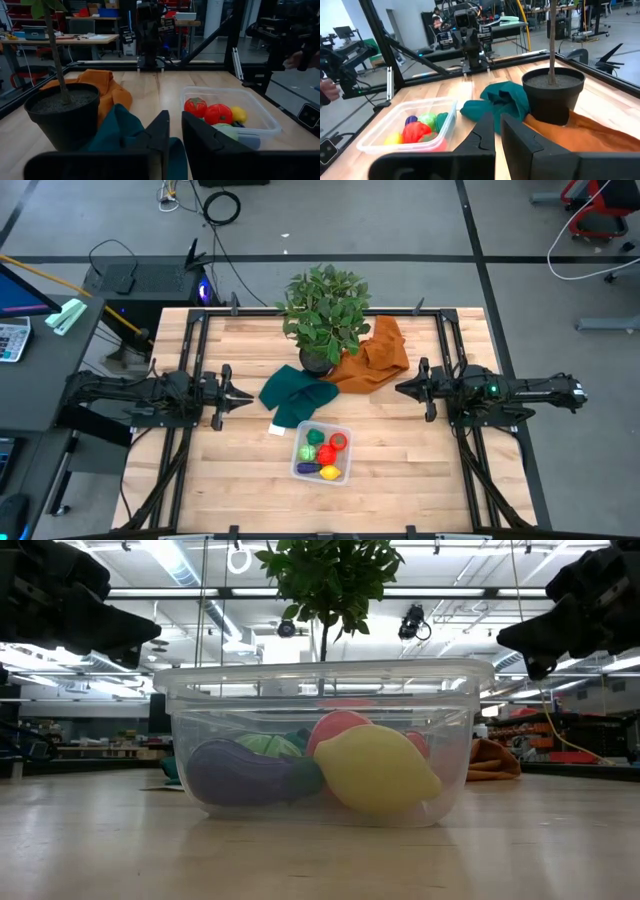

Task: Pick and placing Produce into tupperware
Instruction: Return to Home Position

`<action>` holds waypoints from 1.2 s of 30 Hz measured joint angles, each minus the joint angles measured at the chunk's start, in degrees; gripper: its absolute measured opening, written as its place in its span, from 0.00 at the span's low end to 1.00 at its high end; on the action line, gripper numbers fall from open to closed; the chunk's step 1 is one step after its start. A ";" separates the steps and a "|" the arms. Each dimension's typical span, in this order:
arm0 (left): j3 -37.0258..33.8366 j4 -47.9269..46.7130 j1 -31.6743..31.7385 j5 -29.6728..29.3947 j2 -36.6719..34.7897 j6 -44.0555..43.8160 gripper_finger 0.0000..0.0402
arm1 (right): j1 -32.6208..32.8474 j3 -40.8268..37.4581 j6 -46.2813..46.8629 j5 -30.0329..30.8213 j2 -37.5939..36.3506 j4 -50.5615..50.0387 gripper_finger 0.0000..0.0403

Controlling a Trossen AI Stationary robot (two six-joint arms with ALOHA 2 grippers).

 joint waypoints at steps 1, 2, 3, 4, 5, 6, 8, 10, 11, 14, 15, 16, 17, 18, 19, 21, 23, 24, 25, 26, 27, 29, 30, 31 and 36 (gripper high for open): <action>0.00 -0.02 0.00 0.00 0.00 0.00 0.15 | 0.00 0.08 0.00 0.00 0.01 0.03 0.00; 0.00 0.00 0.00 -0.01 0.00 0.00 0.15 | 0.00 0.10 0.00 -0.01 0.02 0.05 0.00; 0.00 0.00 0.00 0.00 0.00 0.00 0.16 | 0.00 0.11 0.00 -0.01 0.02 0.07 0.00; 0.00 -0.02 -0.01 0.00 0.00 0.00 0.16 | 0.00 0.12 0.00 -0.01 0.02 0.05 0.00; 0.00 0.00 -0.01 0.00 0.00 0.00 0.16 | 0.00 0.14 0.01 -0.01 0.02 0.07 0.00; 0.00 0.00 -0.01 -0.01 0.00 0.00 0.16 | 0.00 0.17 0.02 -0.01 0.02 0.14 0.00; 0.00 -0.02 -0.02 0.00 0.00 0.00 0.15 | 0.02 0.17 0.00 -0.01 0.02 0.12 0.00; 0.00 0.00 -0.02 0.00 0.00 0.00 0.14 | 0.02 0.20 0.02 -0.02 0.02 0.14 0.00; 0.00 -0.02 -0.02 0.00 0.00 0.00 0.14 | 0.02 0.23 0.01 -0.03 0.02 0.15 0.00; 0.00 -0.02 -0.02 0.00 0.00 0.01 0.13 | 0.02 0.27 0.01 -0.03 0.02 0.23 0.00; 0.00 -0.02 -0.02 0.00 0.00 0.02 0.13 | 0.02 0.27 0.02 -0.03 0.02 0.23 0.00; 0.00 -0.02 -0.02 0.00 0.00 0.02 0.13 | 0.02 0.27 0.02 -0.03 0.02 0.23 0.00; 0.00 -0.02 -0.02 0.00 0.00 0.02 0.13 | 0.02 0.29 0.02 -0.03 0.02 0.25 0.00; 0.00 -0.02 -0.02 0.00 0.00 0.02 0.13 | 0.02 0.31 0.02 -0.04 0.02 0.25 0.00; 0.00 -0.02 -0.02 0.00 0.00 0.02 0.13 | 0.02 0.35 0.02 -0.04 0.02 0.27 0.00; 0.00 -0.02 -0.02 0.00 0.00 0.02 0.14 | 0.02 0.38 0.02 -0.05 0.02 0.34 0.00; 0.00 -0.02 -0.02 0.00 0.00 0.02 0.15 | 0.02 0.38 0.02 -0.05 0.02 0.34 0.00; 0.00 -0.02 -0.02 0.00 0.00 0.02 0.15 | 0.02 0.38 0.02 -0.05 0.02 0.34 0.00; 0.00 -0.02 -0.02 0.00 0.00 0.02 0.15 | 0.02 0.38 0.02 -0.05 0.02 0.34 0.00; 0.00 -0.02 -0.02 0.00 0.00 0.02 0.16 | 0.02 0.38 0.02 -0.05 0.02 0.34 0.00; 0.00 -0.02 -0.02 0.00 0.00 0.02 0.16 | 0.02 0.38 0.02 -0.07 0.02 0.34 0.00; 0.00 -0.02 -0.02 -0.01 0.00 0.02 0.16 | 0.02 0.38 0.02 -0.07 0.02 0.33 0.00; 0.00 -0.02 -0.02 0.00 0.00 0.04 0.16 | 0.02 0.38 0.01 -0.07 0.02 0.32 0.00; 0.00 -0.02 -0.02 0.00 0.00 0.04 0.15 | 0.01 0.38 0.02 -0.07 0.02 0.34 0.00; 0.00 -0.02 -0.02 0.00 0.00 0.04 0.14 | 0.02 0.43 0.02 -0.09 0.02 0.34 0.00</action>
